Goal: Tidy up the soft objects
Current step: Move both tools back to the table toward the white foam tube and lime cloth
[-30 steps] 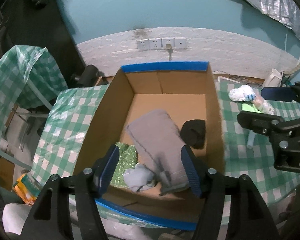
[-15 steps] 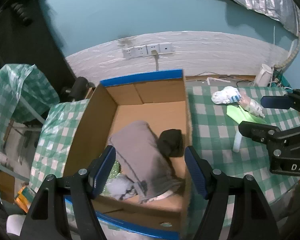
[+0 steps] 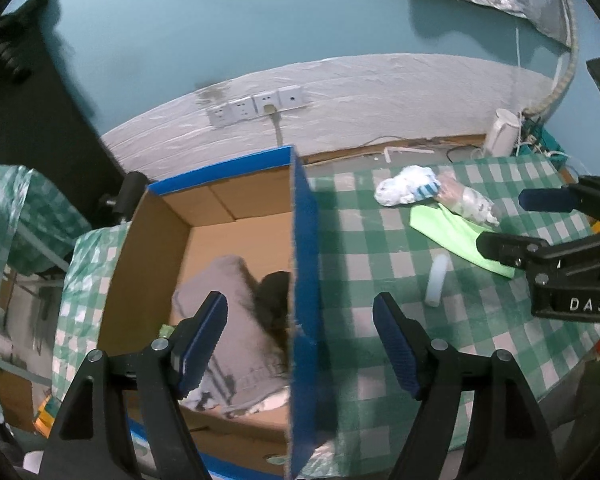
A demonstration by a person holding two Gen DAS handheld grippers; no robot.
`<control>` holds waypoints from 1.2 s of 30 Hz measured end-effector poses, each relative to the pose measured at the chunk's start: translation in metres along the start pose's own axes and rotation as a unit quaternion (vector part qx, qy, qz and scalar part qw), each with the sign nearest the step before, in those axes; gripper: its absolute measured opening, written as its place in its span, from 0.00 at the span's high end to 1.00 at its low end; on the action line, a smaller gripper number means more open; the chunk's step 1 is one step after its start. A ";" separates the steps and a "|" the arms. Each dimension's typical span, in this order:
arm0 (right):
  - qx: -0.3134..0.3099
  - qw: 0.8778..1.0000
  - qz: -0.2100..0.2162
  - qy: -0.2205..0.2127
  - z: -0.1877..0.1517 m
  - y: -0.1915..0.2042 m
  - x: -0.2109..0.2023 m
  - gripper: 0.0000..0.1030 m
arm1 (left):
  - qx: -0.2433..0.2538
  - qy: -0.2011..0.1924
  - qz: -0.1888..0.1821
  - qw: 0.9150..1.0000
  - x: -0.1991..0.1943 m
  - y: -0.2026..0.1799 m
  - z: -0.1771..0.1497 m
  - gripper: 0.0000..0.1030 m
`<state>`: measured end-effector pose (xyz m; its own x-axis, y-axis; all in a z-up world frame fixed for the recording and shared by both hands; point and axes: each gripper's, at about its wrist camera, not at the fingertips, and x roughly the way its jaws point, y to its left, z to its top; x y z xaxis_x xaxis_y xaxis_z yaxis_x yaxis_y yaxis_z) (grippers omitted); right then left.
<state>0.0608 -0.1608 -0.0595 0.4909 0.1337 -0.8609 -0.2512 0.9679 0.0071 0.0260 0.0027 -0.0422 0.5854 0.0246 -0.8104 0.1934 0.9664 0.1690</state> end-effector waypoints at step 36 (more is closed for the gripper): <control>0.026 0.995 -0.035 0.090 -0.053 -0.105 0.105 0.28 | 0.064 0.102 -0.034 0.992 0.121 -0.102 0.009 0.24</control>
<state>0.0951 -0.2599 -0.1777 0.3476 0.0309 -0.9372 -0.1766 0.9837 -0.0331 0.0846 -0.0954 -0.1527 0.3982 0.0241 -0.9170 0.3330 0.9277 0.1690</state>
